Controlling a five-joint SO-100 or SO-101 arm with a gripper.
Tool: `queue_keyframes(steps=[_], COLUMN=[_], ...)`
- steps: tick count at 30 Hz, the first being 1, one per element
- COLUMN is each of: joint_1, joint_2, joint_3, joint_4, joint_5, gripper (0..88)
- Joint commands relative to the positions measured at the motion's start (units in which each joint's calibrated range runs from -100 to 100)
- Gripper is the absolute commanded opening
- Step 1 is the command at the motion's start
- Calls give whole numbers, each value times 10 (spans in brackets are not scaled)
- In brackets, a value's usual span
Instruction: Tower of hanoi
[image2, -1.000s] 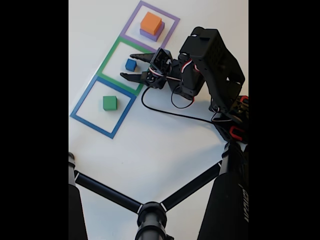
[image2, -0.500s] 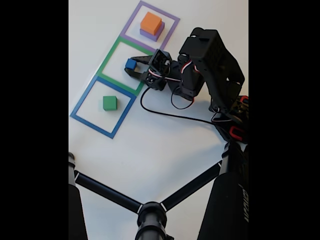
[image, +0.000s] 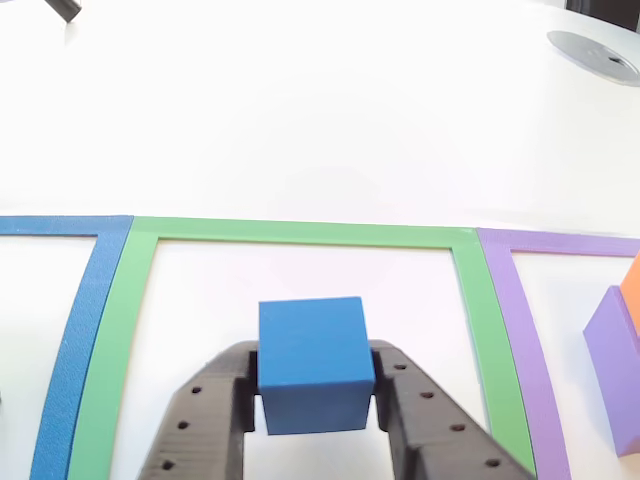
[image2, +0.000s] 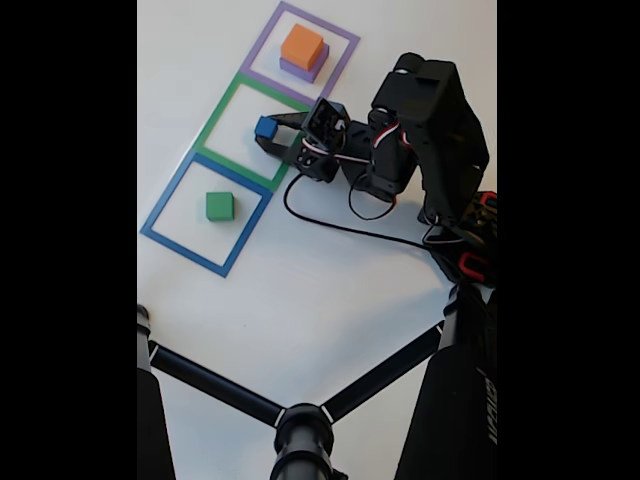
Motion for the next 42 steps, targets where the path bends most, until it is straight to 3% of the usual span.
queue_keyframes(steps=[1,6,12,20,26,33,42], joint_1=[-11,-3,12,-11,-71,-150,-236], joint_2=[-130,-301,-507,-722,-800,-841,-847], joint_3=[15,12,-56,-297,-510,-671,-772], joint_4=[78,274,601,1132,1425,1592,1662], joint_5=[7,7,7,7,7,7,-18], gripper=[27,26,27,26,27,27,25])
